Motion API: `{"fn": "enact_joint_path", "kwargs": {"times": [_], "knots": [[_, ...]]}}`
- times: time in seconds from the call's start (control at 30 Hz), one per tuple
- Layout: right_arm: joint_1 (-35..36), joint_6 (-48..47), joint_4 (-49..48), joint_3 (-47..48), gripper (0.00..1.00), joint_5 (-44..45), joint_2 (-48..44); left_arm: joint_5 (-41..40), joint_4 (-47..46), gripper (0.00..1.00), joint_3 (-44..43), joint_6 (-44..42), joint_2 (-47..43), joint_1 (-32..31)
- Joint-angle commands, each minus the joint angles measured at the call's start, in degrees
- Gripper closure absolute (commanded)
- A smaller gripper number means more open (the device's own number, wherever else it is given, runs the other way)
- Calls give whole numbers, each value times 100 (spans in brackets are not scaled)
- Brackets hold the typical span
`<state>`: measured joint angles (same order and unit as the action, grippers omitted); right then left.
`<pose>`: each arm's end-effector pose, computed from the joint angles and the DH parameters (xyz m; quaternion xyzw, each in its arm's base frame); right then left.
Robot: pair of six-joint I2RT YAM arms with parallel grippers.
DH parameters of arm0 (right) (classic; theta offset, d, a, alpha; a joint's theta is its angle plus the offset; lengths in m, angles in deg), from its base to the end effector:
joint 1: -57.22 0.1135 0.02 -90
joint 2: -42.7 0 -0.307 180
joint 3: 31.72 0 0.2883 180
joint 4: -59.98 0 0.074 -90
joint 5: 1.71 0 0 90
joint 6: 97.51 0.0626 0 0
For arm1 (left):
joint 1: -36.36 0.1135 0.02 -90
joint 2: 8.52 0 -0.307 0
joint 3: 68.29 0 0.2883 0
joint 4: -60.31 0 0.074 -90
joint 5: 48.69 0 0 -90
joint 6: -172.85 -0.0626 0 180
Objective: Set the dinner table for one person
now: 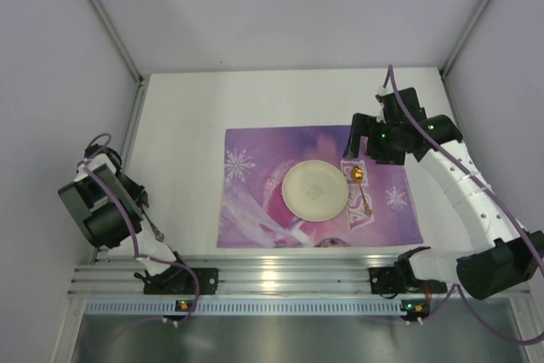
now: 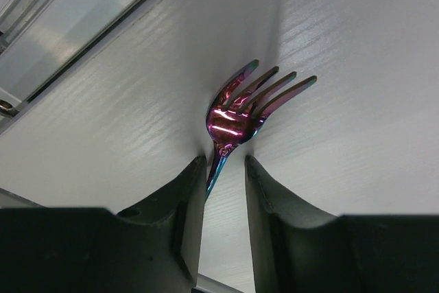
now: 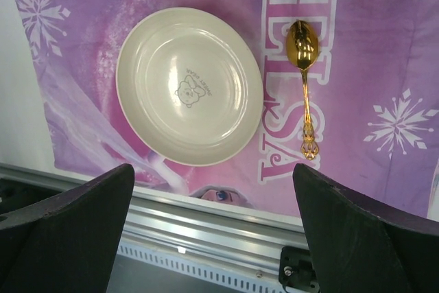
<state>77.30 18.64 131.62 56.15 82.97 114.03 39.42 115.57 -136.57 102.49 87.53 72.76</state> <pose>0.2573 0.1002 0.3746 0.0366 0.9524 0.1583 0.2581 0.2596 0.1939 0.1489 -0.4697 0.8806 0.0251 0.0577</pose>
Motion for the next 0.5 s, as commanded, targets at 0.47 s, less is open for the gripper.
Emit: {"fn": "enact_joint_path", "kwargs": {"times": [0.47], "knots": [[5, -233, -1022, 211, 0, -1552, 118, 970, -511, 100, -286, 75, -92, -343]]}}
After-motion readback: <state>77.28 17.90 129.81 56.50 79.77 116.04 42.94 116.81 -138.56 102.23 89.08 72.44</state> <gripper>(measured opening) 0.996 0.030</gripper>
